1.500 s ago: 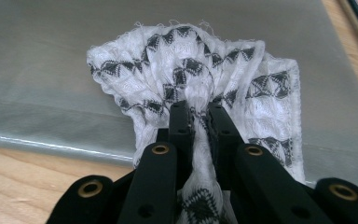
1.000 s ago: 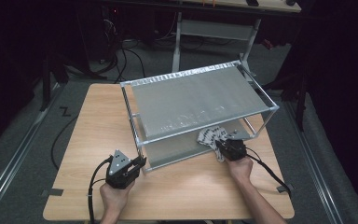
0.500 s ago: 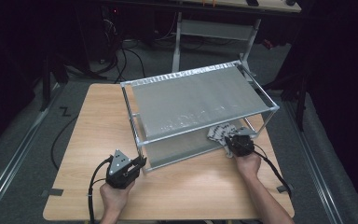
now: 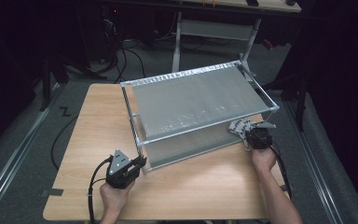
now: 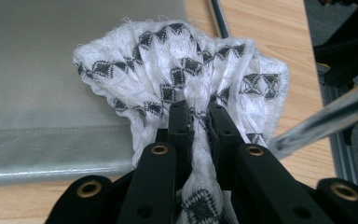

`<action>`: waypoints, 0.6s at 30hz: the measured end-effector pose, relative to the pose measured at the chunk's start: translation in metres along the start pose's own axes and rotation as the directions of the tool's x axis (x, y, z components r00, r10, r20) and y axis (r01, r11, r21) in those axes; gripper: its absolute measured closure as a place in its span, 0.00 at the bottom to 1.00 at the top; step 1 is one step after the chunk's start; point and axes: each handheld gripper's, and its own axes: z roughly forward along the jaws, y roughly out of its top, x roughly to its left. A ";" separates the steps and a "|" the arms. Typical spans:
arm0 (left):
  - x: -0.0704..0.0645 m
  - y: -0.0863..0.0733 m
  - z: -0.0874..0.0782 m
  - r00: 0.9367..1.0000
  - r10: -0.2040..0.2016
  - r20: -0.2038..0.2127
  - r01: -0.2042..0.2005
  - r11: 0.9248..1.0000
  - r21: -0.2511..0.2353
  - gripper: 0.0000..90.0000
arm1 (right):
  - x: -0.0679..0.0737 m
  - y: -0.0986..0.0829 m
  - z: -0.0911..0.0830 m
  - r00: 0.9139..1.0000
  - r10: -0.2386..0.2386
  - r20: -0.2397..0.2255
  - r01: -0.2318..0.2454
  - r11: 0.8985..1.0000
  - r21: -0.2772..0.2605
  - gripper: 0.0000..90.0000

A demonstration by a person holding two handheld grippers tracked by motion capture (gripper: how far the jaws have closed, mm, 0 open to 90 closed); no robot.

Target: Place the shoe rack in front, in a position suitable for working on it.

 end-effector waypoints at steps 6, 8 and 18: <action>0.001 0.000 0.000 1.000 -0.006 0.004 0.006 1.000 -0.004 0.89 | 0.000 -0.002 -0.001 0.999 0.014 -0.034 -0.014 1.000 -0.011 0.91; 0.001 0.000 0.000 1.000 -0.004 0.004 0.004 1.000 -0.002 0.89 | 0.007 -0.003 -0.003 0.998 0.012 -0.054 -0.013 1.000 -0.017 0.92; -0.003 0.003 0.008 1.000 0.003 0.012 -0.003 1.000 0.000 0.89 | 0.050 -0.008 -0.013 0.988 -0.072 -0.140 0.063 0.996 -0.066 0.92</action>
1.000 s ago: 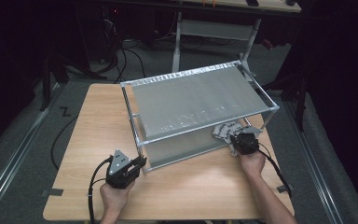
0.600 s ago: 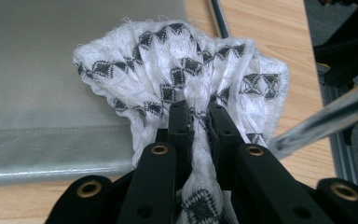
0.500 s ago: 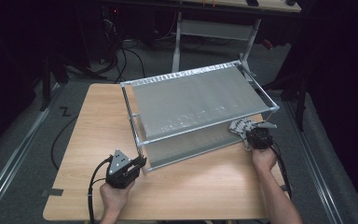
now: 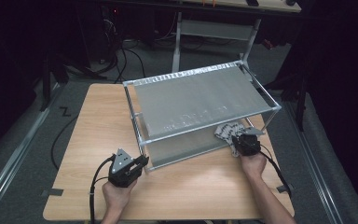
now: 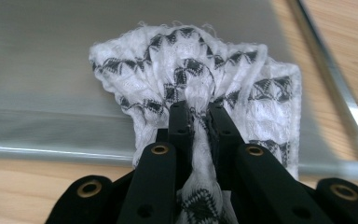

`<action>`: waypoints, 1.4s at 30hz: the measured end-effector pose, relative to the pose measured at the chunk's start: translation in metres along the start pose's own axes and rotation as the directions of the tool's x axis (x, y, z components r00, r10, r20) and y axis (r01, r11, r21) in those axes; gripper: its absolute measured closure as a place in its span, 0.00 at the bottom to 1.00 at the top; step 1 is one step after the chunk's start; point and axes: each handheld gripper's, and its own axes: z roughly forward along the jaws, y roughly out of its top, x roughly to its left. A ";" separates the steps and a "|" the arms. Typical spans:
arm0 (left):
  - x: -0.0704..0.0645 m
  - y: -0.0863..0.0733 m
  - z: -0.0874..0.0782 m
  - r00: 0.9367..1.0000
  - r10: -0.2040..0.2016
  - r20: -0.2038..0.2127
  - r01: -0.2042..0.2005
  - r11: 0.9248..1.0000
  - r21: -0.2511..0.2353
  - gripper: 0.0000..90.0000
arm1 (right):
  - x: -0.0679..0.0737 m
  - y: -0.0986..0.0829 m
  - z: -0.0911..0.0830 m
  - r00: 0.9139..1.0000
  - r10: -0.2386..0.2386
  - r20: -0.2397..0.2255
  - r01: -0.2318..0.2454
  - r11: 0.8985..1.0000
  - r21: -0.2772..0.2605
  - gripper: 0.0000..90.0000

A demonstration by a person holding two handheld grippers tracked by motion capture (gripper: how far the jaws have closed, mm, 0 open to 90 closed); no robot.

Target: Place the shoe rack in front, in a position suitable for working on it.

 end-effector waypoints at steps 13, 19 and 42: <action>-0.001 0.003 0.006 1.000 0.006 0.002 -0.006 1.000 0.006 0.89 | 0.046 0.004 -0.002 0.992 -0.072 -0.099 0.070 0.997 -0.025 0.91; -0.002 0.005 0.009 1.000 0.003 0.006 -0.003 1.000 0.003 0.89 | 0.059 0.005 -0.003 0.987 -0.087 -0.133 0.084 0.996 -0.030 0.91; -0.010 0.011 0.024 1.000 -0.003 0.012 0.003 1.000 0.000 0.89 | 0.122 0.002 -0.014 0.936 -0.179 -0.302 0.158 0.983 -0.093 0.91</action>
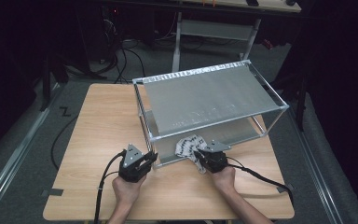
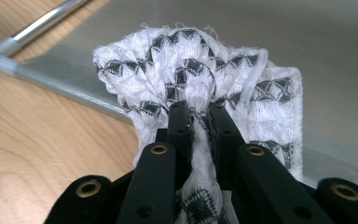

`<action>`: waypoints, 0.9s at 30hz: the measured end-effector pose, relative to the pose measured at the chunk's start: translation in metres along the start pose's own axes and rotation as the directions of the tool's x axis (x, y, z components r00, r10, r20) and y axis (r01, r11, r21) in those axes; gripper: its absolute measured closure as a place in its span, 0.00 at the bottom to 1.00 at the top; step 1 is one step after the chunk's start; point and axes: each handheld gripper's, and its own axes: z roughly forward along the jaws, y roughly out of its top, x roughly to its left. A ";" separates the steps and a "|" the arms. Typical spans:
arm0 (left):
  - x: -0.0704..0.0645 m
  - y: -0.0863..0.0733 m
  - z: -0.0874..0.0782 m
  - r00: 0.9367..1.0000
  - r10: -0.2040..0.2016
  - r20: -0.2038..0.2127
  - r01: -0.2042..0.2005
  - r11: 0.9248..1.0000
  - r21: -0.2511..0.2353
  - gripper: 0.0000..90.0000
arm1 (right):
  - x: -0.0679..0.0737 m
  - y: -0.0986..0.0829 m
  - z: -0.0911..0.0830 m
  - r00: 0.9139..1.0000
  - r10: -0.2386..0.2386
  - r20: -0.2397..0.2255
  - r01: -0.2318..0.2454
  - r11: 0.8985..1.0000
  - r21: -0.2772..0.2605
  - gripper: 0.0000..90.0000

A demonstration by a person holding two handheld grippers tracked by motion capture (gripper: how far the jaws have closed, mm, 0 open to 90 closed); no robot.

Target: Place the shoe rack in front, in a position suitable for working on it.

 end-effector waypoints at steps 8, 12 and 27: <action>0.000 0.000 0.000 1.000 0.005 -0.001 -0.005 1.000 0.003 0.89 | 0.003 -0.001 -0.001 1.000 -0.021 -0.020 0.021 1.000 0.002 0.91; 0.000 0.001 0.000 1.000 0.007 -0.001 -0.007 1.000 0.005 0.89 | -0.002 -0.001 -0.002 0.998 -0.058 0.003 0.058 0.998 0.021 0.91; 0.000 0.001 -0.001 1.000 0.014 -0.001 -0.014 1.000 0.009 0.89 | -0.091 -0.016 -0.038 0.968 0.055 0.243 -0.070 0.996 0.051 0.91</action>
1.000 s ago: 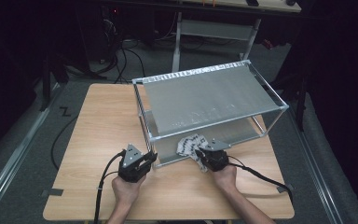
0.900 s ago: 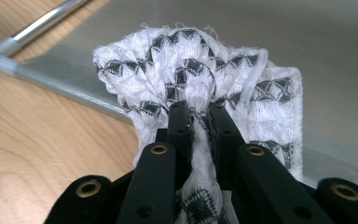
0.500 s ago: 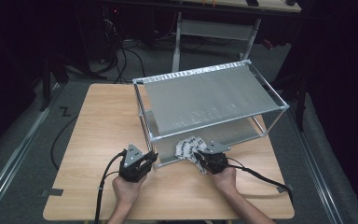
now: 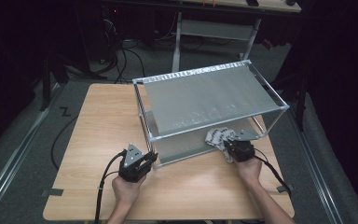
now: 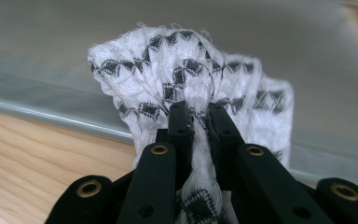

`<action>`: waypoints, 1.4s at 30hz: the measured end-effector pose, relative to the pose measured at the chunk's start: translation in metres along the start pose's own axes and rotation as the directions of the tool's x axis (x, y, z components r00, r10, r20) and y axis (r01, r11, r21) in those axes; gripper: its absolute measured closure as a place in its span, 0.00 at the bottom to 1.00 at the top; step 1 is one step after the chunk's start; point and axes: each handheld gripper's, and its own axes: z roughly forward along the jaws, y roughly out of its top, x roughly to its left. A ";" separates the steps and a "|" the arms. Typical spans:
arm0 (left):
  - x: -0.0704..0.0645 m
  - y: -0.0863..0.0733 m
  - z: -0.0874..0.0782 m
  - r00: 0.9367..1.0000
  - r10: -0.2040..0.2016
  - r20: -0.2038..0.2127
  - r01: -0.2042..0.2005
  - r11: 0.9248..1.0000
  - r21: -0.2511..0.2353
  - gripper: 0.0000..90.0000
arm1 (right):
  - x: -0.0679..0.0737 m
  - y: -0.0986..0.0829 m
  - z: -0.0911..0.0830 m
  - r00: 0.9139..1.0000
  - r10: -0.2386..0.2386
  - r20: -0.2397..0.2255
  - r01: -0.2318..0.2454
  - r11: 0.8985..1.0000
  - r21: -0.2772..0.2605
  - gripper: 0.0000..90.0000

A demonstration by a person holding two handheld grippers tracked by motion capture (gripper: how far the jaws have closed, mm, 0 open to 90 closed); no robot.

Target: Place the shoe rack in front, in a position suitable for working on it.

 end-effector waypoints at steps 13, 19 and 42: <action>0.001 0.000 -0.001 1.000 0.004 0.001 -0.004 1.000 0.002 0.89 | -0.038 -0.003 -0.046 0.994 0.017 0.109 -0.011 0.998 -0.056 0.91; 0.002 -0.001 -0.002 1.000 0.003 -0.007 -0.003 1.000 0.003 0.89 | -0.037 -0.005 -0.067 0.993 0.009 0.116 0.000 0.997 -0.082 0.91; 0.002 0.000 -0.002 1.000 -0.004 -0.007 0.004 1.000 -0.004 0.89 | -0.020 0.028 -0.161 0.997 -0.045 0.058 0.057 0.972 -0.227 0.92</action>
